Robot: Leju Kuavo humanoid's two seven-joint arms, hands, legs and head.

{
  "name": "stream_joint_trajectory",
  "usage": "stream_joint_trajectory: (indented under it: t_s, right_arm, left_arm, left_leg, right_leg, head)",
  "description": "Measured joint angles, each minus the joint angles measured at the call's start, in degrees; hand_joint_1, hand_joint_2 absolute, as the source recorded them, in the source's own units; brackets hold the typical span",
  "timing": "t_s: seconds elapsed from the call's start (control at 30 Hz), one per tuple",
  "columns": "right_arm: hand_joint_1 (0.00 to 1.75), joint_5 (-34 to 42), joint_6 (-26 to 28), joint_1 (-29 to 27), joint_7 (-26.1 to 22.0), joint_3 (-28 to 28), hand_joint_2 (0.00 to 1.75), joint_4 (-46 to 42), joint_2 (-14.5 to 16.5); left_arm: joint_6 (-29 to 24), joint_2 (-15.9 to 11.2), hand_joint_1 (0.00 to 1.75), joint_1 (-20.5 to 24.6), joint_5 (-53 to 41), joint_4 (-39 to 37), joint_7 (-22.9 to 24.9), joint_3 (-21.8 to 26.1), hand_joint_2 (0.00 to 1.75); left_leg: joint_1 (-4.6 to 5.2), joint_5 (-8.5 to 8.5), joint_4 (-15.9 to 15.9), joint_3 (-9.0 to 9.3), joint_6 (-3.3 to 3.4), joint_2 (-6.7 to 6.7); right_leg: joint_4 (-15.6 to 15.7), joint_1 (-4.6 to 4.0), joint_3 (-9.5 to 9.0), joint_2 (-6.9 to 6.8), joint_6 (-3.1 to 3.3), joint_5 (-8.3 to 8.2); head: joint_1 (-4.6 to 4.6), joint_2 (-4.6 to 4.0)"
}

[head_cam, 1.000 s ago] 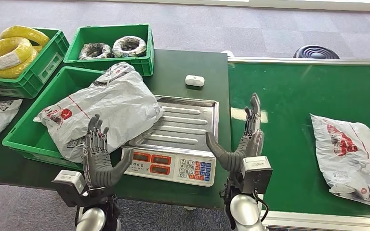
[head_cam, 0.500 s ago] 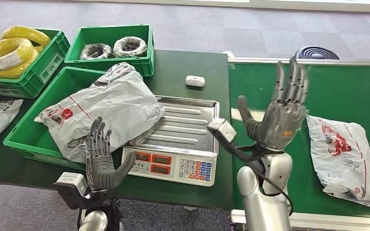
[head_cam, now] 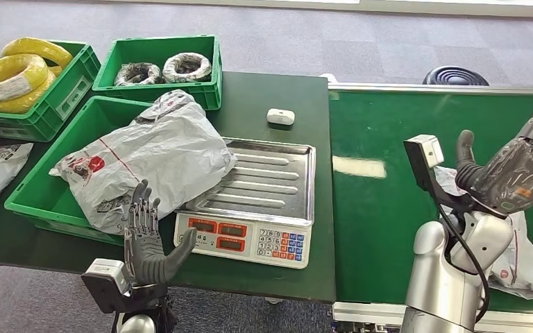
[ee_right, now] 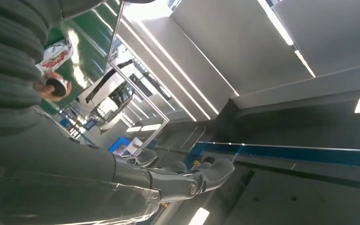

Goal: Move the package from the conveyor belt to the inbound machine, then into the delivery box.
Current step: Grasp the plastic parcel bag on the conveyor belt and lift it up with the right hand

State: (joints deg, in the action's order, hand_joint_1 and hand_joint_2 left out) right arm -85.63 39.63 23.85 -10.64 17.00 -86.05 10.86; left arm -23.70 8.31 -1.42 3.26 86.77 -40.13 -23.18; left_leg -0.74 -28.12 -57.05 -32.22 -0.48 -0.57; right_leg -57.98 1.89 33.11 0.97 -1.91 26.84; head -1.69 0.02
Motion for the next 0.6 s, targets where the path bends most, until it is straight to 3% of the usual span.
stream_joint_trajectory:
  t_s: [0.43,0.6]
  right_arm:
    - [0.00,-1.1,0.0,0.8,4.8,3.5,1.75,0.2,-3.4]
    - [0.00,-1.0,-0.1,6.2,4.8,7.6,1.75,10.8,-5.3]
  left_arm:
    - [-1.5,-0.2,0.00,-0.6,-0.1,0.0,0.0,0.0,1.75]
    - [-2.2,-0.4,0.00,-1.4,-0.2,0.6,0.0,-0.1,1.75]
  left_leg:
    - [0.01,-0.01,0.0,-0.03,0.01,0.01]
    - [0.01,0.00,0.0,0.04,0.01,0.04]
  right_leg:
    - [0.0,0.01,0.02,0.00,0.00,0.00]
    - [0.0,0.00,-0.09,-0.01,0.00,-0.01]
  head:
    - [-0.02,0.00]
    - [0.00,0.00]
